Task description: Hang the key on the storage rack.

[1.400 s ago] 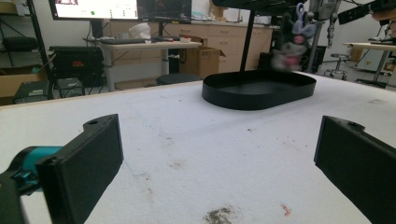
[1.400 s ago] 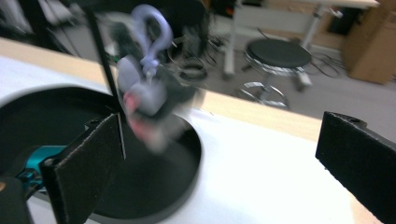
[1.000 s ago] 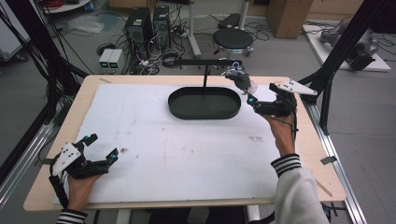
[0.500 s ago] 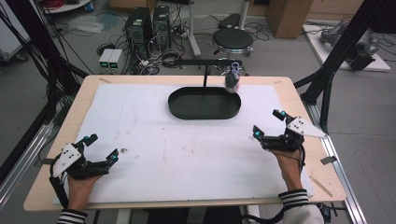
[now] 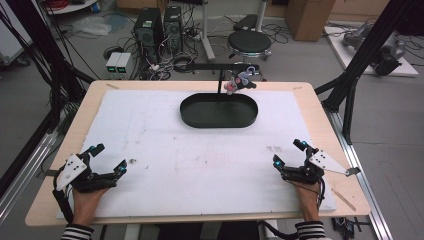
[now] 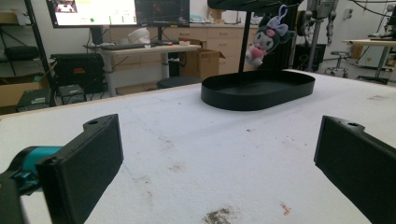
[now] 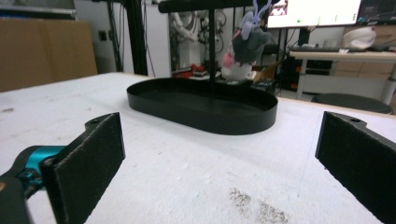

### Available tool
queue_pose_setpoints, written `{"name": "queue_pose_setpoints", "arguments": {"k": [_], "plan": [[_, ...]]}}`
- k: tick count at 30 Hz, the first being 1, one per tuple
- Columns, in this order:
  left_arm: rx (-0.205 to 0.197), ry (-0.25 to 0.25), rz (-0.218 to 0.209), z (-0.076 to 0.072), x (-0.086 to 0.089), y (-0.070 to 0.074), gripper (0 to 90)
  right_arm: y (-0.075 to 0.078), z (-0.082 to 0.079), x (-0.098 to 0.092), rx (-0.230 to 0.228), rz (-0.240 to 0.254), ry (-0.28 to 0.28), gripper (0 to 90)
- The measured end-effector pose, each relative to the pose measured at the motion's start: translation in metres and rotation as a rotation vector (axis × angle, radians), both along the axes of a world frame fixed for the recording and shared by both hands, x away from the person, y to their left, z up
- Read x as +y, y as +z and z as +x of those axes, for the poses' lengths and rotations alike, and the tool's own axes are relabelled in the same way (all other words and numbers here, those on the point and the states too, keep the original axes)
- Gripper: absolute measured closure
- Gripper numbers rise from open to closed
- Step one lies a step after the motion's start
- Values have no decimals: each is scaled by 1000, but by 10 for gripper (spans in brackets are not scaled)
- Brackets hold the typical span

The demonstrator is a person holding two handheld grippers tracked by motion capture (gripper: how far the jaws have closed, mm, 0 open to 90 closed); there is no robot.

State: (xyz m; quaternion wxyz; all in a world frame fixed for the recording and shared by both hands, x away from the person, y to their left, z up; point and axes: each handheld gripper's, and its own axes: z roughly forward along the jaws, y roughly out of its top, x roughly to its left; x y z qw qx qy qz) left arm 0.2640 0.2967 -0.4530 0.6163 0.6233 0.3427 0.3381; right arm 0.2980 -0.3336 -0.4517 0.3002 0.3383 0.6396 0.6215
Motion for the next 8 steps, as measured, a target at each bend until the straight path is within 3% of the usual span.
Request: {"name": "queue_pose_setpoints", "arguments": {"k": [4,8], "plan": [[1,1,2,0,0,0,17,-1,-2,2,-36,-22,8,3],[-3,4,-2,0,0,0,17,-1,-3,1,-35,-15,6,3]]}}
